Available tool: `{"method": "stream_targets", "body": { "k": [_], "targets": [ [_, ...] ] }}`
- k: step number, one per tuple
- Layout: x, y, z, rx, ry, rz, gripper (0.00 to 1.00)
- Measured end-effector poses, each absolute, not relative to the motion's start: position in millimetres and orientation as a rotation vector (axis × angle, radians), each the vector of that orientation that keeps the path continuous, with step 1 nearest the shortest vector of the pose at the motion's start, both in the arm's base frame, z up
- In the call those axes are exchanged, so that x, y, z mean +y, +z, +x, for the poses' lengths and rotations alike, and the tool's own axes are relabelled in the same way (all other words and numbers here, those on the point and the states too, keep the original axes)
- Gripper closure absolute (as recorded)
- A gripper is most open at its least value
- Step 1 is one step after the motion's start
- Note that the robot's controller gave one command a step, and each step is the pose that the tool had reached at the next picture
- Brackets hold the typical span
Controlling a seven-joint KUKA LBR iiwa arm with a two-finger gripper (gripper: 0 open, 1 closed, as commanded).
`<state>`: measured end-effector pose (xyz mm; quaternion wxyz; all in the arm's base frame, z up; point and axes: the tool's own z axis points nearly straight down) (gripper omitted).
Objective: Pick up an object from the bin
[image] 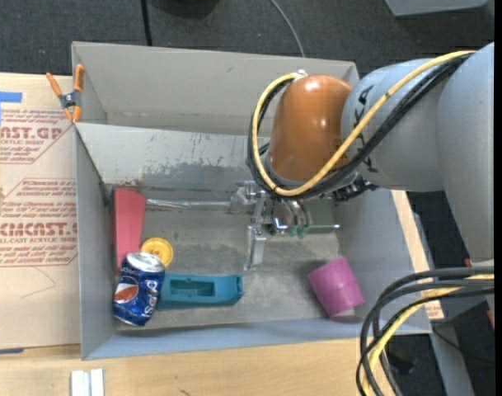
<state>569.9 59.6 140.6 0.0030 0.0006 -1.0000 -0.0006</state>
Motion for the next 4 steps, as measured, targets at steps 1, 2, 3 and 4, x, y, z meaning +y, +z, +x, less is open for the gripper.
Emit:
{"method": "stream_targets", "body": {
  "k": [1, 2, 3, 4],
  "targets": [
    [59.4, 145.3, 571.5, -3.143, -0.002, 0.001, 0.00],
    [125.0, 80.4, 540.5, -3.139, -0.002, 0.119, 0.00],
    [140.3, 90.3, 534.9, -3.139, 0.000, 0.087, 0.00],
    [140.0, 99.9, 503.5, -3.142, -0.005, 0.021, 0.00]
  ]
}}
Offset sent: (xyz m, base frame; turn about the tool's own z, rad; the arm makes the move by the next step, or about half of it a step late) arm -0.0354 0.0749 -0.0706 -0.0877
